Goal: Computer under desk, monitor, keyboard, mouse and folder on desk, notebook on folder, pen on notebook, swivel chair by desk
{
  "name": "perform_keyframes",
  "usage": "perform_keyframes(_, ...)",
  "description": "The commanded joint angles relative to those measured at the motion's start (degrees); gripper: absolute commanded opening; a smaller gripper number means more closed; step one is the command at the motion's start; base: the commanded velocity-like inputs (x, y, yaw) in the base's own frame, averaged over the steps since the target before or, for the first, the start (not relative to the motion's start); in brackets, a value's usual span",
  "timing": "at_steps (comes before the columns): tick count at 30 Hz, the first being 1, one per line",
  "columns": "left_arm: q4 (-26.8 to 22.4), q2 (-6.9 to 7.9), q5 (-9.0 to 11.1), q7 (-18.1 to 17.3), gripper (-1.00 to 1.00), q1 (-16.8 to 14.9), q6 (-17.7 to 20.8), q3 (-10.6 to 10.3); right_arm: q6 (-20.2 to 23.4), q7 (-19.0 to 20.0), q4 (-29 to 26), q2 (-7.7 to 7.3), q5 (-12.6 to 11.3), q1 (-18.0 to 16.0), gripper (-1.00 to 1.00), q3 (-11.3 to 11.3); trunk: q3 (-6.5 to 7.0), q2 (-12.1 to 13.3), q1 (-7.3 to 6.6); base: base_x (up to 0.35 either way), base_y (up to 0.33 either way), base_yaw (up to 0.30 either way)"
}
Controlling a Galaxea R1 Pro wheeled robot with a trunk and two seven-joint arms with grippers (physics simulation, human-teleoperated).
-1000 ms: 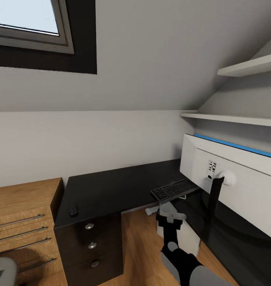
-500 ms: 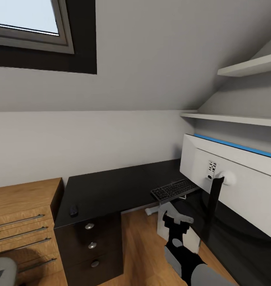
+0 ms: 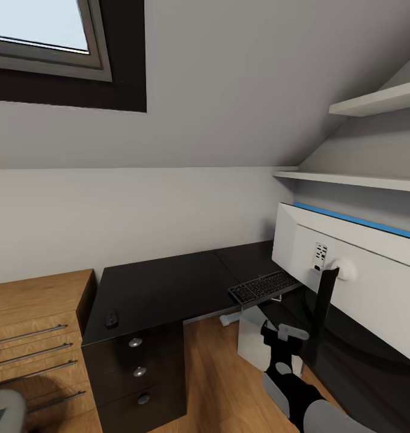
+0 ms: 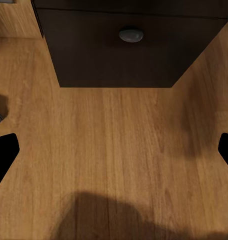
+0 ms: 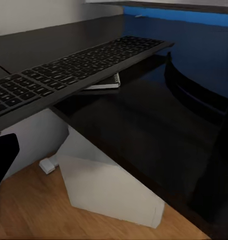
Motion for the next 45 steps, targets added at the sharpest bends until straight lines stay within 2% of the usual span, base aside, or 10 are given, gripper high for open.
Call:
perform_keyframes(1, 0.0, -0.28, 0.3, 0.4, 1.0, 0.0, -0.5, -0.4, -0.6, 0.1, 0.2, 0.3, -0.2, -0.1, 1.0, 0.6, -0.07, 0.0, 0.0, 0.0, 0.0, 0.0)
perform_keyframes(4, 0.0, -0.41, 0.3, 0.4, 1.0, 0.0, -1.5, -0.3, -1.6, 1.0, -0.3, 0.57, 0.5, -0.1, 1.0, 0.6, -0.07, 0.0, 0.0, 0.0, 0.0, 0.0)
perform_keyframes(15, 0.0, -0.93, 0.3, 0.4, 1.0, 0.0, -2.5, -0.2, -1.0, -2.4, -2.2, 0.68, 0.8, -0.2, 1.0, 0.6, -0.07, 0.0, 0.0, 0.0, 0.0, 0.0)
perform_keyframes(26, 0.0, -0.93, 0.3, 0.4, 1.0, 0.0, -2.8, -0.2, -2.0, -2.6, -2.3, 0.62, 0.9, -0.2, 1.0, 0.6, -0.07, 0.0, 0.0, 0.0, 0.0, 0.0)
perform_keyframes(37, 0.0, -0.93, 0.3, 0.4, 1.0, 0.0, -2.8, -0.2, -5.5, -2.7, -1.7, 0.43, 4.1, -0.1, 1.0, 0.4, -0.07, 0.0, 0.0, 0.0, 0.0, 0.0)
perform_keyframes(45, 0.0, -0.94, 0.3, 0.4, 1.0, 0.0, -2.8, -0.2, -7.1, -2.7, -1.7, -1.17, 6.6, -0.1, 1.0, 0.2, -0.07, 0.0, 0.0, 0.0, 0.0, 0.0)
